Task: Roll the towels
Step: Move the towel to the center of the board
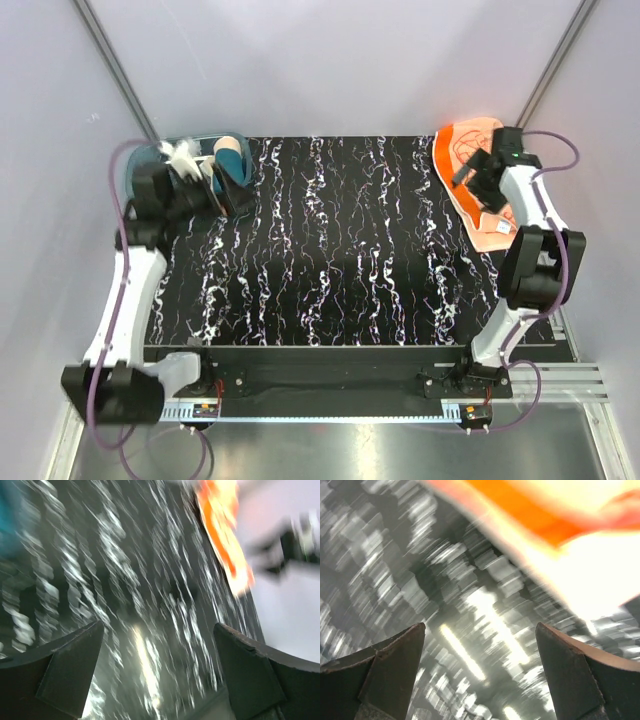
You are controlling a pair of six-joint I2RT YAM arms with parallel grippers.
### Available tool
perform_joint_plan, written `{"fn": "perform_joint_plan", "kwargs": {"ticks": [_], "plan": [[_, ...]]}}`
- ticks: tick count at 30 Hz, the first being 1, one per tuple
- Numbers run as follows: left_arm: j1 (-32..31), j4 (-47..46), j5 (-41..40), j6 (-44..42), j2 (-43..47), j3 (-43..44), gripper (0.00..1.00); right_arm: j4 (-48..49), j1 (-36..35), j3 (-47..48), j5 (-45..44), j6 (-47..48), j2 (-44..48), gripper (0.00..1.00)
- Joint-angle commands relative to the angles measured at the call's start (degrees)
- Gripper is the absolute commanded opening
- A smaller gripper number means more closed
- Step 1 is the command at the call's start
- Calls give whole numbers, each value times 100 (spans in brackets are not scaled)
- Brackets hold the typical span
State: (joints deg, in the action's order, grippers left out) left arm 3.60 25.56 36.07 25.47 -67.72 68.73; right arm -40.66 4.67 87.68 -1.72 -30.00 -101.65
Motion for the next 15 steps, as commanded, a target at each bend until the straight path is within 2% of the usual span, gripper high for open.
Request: {"fn": "perform_joint_plan", "kwargs": {"ticks": [1,2,6,11,15], "plan": [[-594,115,-319,-139,644,-1175,99,-688,561,662,-470,415,-486,98],[-840,151,-425,-157,1003,-1352,99,-741,614,785,-540,442,-749,98],[-975,370,-584,-437,1717,-2134,99,-917,755,1390,-847,434,-1295,98],[-975,555,-690,-764,1877,-2714,99,-1197,773,2296,-1287,451,-2155,98],[-984,441,-610,-825,1930,-2716,99,-1671,790,2964,-1516,442,-2658,98]]}}
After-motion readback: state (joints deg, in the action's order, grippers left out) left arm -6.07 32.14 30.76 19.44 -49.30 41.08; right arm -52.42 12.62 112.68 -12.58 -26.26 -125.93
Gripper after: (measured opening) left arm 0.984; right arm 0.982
